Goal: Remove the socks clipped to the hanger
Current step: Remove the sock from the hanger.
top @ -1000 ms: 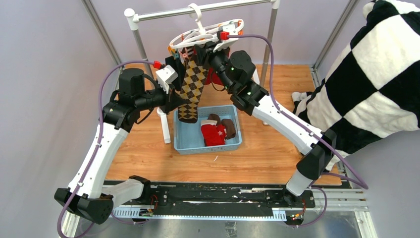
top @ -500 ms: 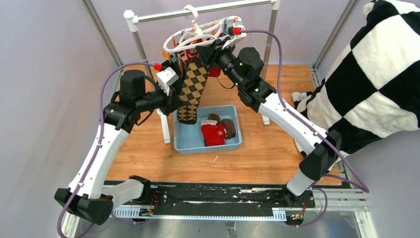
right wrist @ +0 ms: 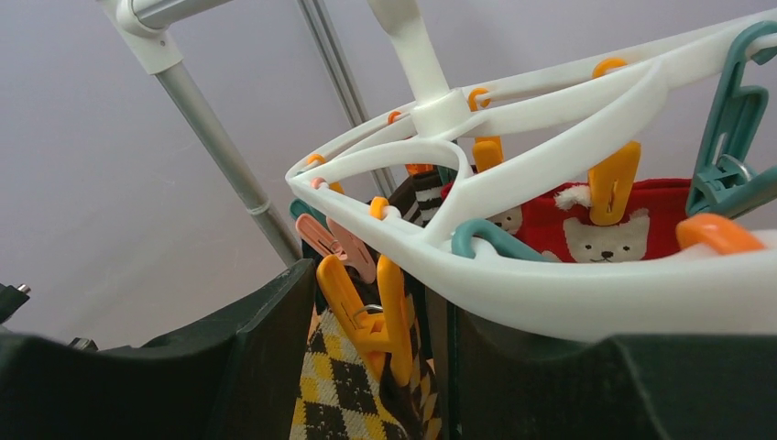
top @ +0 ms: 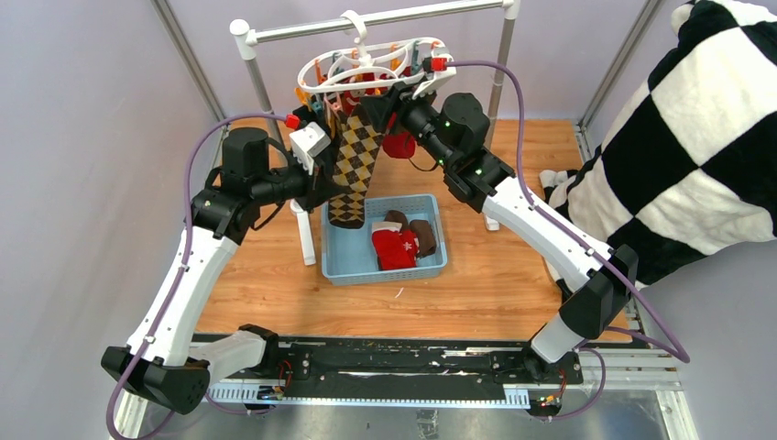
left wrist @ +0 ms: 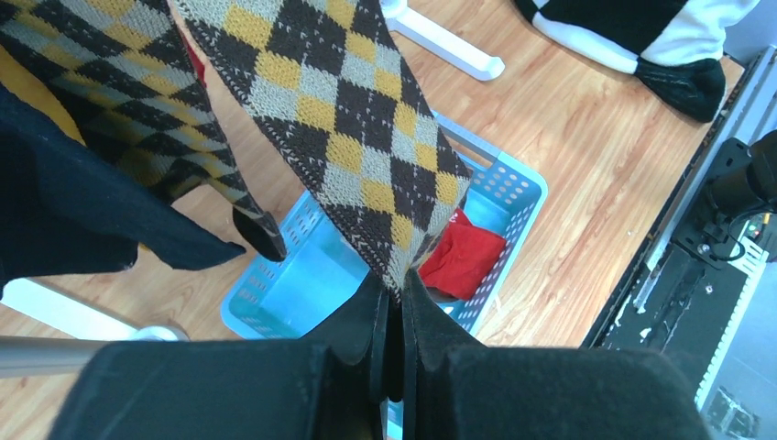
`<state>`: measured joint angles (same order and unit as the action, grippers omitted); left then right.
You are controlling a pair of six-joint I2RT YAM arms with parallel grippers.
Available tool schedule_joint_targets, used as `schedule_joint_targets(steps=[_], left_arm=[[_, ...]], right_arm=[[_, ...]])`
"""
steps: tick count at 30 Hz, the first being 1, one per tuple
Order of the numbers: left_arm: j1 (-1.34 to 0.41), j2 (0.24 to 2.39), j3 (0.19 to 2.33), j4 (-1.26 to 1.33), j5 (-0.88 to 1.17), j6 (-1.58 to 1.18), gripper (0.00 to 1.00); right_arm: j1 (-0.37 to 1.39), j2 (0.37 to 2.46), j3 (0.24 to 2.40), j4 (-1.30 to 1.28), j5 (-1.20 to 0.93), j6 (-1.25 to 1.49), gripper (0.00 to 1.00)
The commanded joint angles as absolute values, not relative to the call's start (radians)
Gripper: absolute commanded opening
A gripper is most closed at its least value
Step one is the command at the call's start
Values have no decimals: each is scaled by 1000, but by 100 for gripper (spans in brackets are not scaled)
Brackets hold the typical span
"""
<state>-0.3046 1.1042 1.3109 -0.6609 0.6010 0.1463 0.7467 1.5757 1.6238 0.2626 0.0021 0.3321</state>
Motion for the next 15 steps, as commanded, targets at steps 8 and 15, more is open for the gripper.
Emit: schedule_joint_targets(steps=[8,15], left_arm=[[-316,1110,1346,-665,609,152,0],[-316,1111,1347,-666,607,150,0]], right_arm=[[762,1589,1660,213,34,220,53],[787,1617,1709,210,78,156,50]])
